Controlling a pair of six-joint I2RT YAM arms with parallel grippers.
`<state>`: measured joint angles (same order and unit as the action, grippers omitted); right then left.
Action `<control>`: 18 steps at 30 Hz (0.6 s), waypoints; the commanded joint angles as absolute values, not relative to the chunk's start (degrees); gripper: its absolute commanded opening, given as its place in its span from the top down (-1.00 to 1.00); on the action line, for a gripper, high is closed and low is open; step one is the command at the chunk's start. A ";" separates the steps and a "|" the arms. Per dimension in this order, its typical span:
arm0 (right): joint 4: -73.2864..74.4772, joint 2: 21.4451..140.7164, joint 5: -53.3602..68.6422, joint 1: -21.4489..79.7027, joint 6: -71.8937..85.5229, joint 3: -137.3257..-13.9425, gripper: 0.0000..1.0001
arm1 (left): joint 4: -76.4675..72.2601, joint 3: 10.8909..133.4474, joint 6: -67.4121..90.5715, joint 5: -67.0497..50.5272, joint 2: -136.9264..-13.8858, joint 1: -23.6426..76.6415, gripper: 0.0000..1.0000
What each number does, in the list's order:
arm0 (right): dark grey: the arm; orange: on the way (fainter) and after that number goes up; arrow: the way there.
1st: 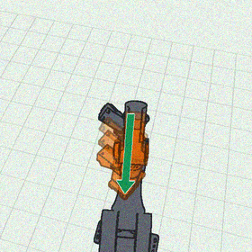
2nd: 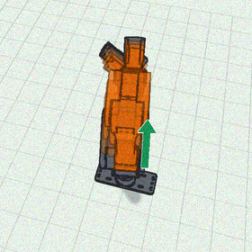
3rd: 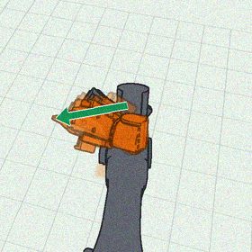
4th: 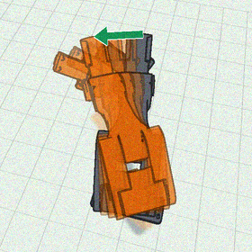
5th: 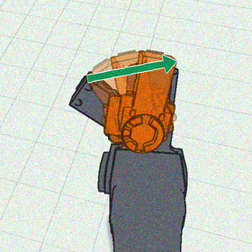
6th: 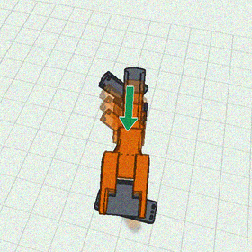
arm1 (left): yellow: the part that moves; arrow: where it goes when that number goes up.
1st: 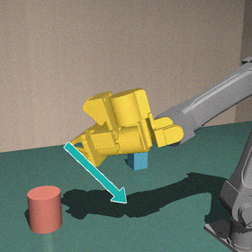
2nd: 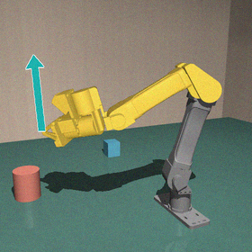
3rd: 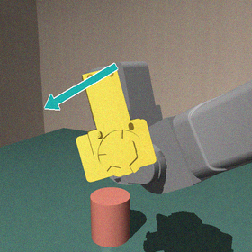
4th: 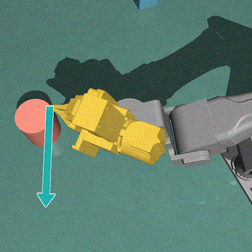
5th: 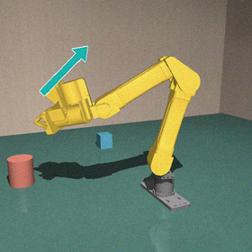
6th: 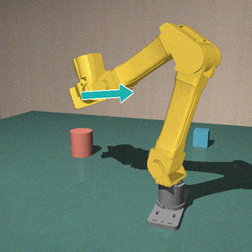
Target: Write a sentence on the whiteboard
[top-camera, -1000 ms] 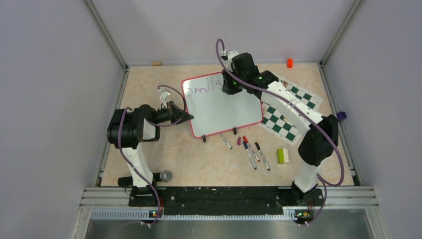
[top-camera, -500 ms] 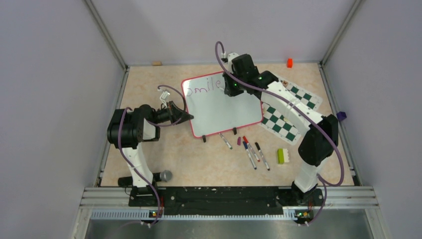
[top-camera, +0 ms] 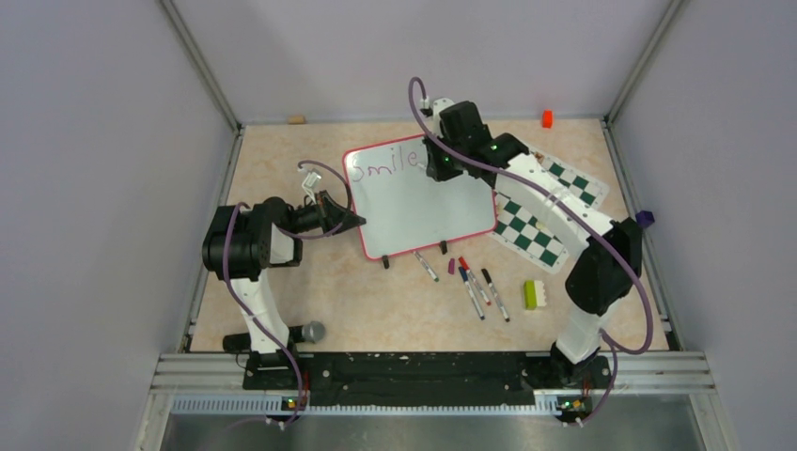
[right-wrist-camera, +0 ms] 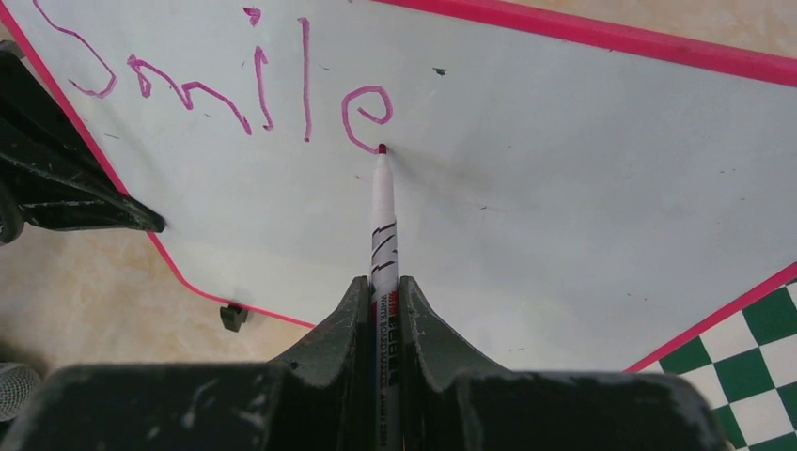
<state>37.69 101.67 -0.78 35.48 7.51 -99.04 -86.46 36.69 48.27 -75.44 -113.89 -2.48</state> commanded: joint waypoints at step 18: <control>26.30 86.42 1.75 34.83 7.81 -86.93 1.00 | -92.70 36.96 45.17 -78.33 -111.48 -1.42 0.95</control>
<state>29.85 90.19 0.93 35.44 7.60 -88.05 -86.63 36.75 47.83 -75.61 -113.86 -2.42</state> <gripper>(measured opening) 0.100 0.059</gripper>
